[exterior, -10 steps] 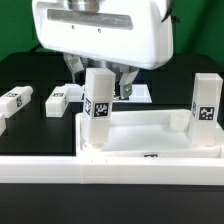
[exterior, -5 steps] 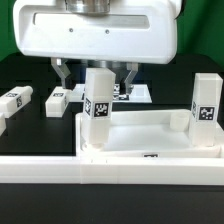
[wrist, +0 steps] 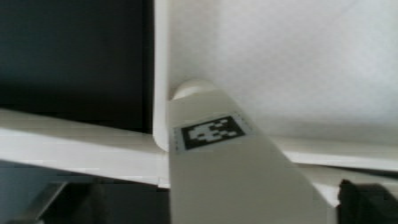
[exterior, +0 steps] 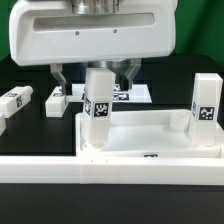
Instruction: Assemble desk
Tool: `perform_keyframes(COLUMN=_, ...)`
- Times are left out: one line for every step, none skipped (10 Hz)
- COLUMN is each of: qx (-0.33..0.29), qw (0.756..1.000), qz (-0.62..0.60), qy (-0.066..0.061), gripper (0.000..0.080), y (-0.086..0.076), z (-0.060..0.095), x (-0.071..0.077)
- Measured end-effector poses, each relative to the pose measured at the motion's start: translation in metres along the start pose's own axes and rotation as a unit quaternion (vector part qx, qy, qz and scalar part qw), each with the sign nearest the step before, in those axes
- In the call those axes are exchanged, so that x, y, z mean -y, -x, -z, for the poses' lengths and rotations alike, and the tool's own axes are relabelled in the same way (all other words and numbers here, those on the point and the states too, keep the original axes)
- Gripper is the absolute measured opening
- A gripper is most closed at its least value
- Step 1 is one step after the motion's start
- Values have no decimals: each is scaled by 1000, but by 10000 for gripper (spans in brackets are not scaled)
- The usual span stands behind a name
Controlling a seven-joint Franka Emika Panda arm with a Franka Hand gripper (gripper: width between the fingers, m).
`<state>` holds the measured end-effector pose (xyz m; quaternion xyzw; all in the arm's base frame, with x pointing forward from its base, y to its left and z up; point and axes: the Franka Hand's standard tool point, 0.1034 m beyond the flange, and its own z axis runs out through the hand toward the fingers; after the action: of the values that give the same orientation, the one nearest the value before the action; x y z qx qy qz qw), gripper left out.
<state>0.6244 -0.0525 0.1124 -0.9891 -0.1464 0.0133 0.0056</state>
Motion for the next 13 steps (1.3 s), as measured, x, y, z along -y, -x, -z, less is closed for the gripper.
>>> perform_keyframes(qx=0, qw=1000, qz=3, qy=1, gripper=649, y=-1, z=0, x=0)
perform_keyframes(qx=1, qw=1000, qz=2, qy=1, gripper=537, y=0, z=0, x=0)
perform_keyframes(qx=1, qw=1000, qz=2, qy=1, gripper=402, y=0, z=0, x=0)
perform_keyframes(qx=1, qw=1000, qz=2, qy=1, gripper=402, y=0, z=0, x=-1)
perform_keyframes(qx=0, qw=1000, qz=1, qy=1, gripper=289, y=0, z=0, x=-1)
perform_keyframes(qx=0, qw=1000, qz=-12, qy=1, gripper=289, y=0, z=0, x=-1)
perform_keyframes(qx=0, qw=1000, qz=-11, qy=1, gripper=289, y=0, z=0, x=-1)
perform_keyframes(qx=0, qw=1000, qz=-15, qy=0, gripper=289, y=0, z=0, x=-1)
perform_keyframes(qx=-5, qw=997, qz=-73, qy=-10, gripper=289, y=1, z=-1, x=-3)
perform_keyframes(qx=-8, qw=989, qz=-149, qy=-17, gripper=289, y=2, z=-1, x=-4)
perform_keyframes(qx=-8, qw=978, qz=-206, qy=-22, gripper=289, y=2, z=-1, x=-4)
perform_keyframes(qx=-9, qw=968, qz=-250, qy=-30, gripper=291, y=3, z=-1, x=-5)
perform_keyframes(qx=-9, qw=952, qz=-304, qy=-34, gripper=291, y=3, z=-1, x=-6)
